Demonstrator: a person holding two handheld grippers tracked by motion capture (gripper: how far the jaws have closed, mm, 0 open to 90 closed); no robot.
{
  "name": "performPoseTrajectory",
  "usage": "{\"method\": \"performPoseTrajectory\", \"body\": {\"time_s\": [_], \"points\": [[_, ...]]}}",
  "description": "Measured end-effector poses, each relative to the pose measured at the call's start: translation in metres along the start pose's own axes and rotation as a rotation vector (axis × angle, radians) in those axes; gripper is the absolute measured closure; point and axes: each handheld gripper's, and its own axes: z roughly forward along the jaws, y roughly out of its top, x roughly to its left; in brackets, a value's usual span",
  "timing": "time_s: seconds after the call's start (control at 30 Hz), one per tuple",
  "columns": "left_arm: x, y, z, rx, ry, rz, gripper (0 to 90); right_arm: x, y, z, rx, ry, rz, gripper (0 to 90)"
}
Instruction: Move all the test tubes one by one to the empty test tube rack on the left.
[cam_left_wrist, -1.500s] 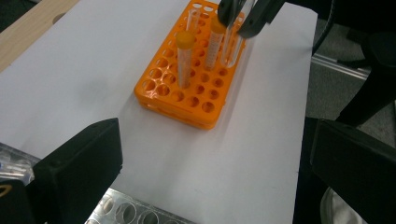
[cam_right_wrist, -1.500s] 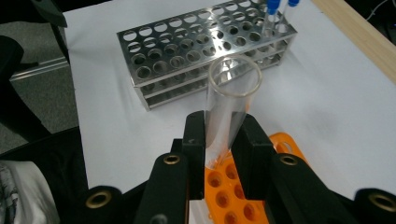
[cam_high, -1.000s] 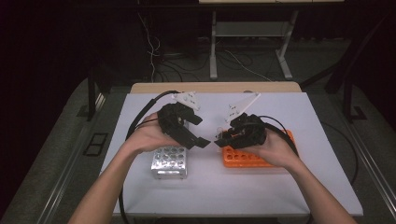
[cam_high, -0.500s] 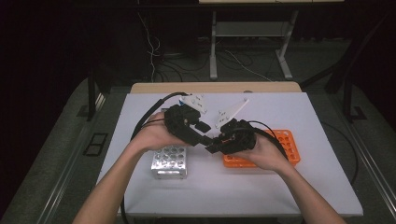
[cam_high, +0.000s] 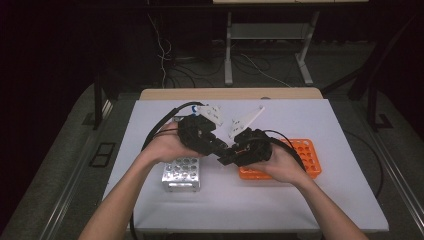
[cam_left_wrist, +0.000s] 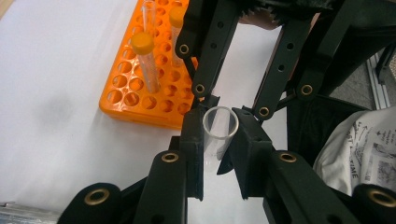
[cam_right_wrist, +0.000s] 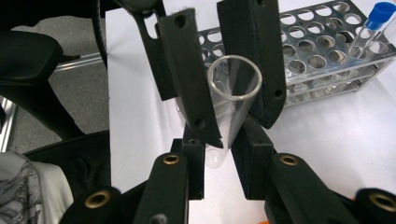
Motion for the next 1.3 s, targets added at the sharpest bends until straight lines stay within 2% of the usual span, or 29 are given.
{"method": "performPoseTrajectory", "body": {"time_s": [0.13,0.4,0.7,0.83,1.13,1.3], "points": [[0.000,0.000,-0.001,0.002,0.001,-0.001,74.6,-0.001,-0.001,0.000,-0.011,0.006,0.009,73.6],[0.005,-0.003,-0.010,-0.015,0.026,-0.021,74.6,-0.005,-0.005,-0.009,-0.026,-0.007,0.031,61.3],[0.012,-0.002,-0.023,-0.028,0.062,-0.044,74.6,-0.012,-0.013,-0.028,-0.056,-0.018,0.069,48.4],[0.017,-0.002,-0.029,-0.035,0.076,-0.062,74.6,-0.014,-0.018,-0.039,-0.077,-0.049,0.087,41.7],[0.031,-0.004,-0.042,-0.030,0.131,-0.093,74.6,-0.019,-0.034,-0.059,-0.117,-0.145,0.154,18.0],[0.039,-0.007,-0.051,-0.029,0.169,-0.115,74.6,-0.024,-0.045,-0.069,-0.131,-0.168,0.203,10.0]]}}
